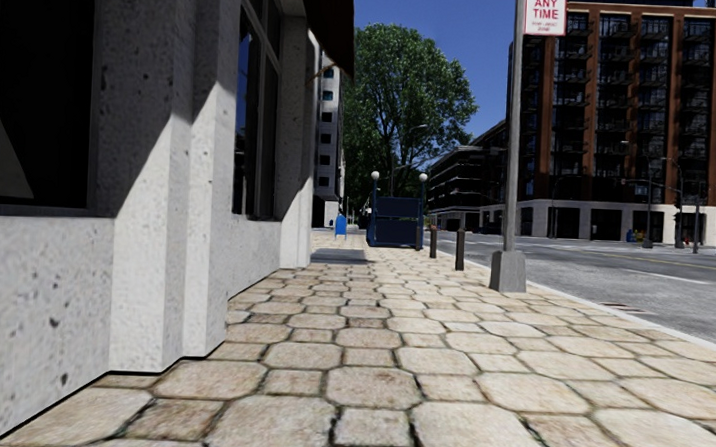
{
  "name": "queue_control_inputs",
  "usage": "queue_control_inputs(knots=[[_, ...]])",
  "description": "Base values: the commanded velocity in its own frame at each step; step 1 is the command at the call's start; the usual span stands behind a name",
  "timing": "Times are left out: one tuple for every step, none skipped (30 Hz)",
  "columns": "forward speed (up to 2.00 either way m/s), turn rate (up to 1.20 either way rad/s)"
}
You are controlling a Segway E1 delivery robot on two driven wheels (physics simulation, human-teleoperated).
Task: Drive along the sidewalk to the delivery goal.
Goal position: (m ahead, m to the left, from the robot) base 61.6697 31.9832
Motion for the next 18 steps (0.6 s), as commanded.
queue_control_inputs(knots=[[1.92,0.00],[1.92,0.00],[1.92,0.00],[1.92,0.00],[1.92,0.00],[1.92,0.00],[1.92,0.00],[1.92,0.00],[1.92,0.00],[1.92,0.00],[1.92,0.00],[1.92,0.00],[1.92,0.00],[1.92,0.00],[1.92,0.00],[1.92,0.00],[1.92,0.00],[1.92,0.00]])
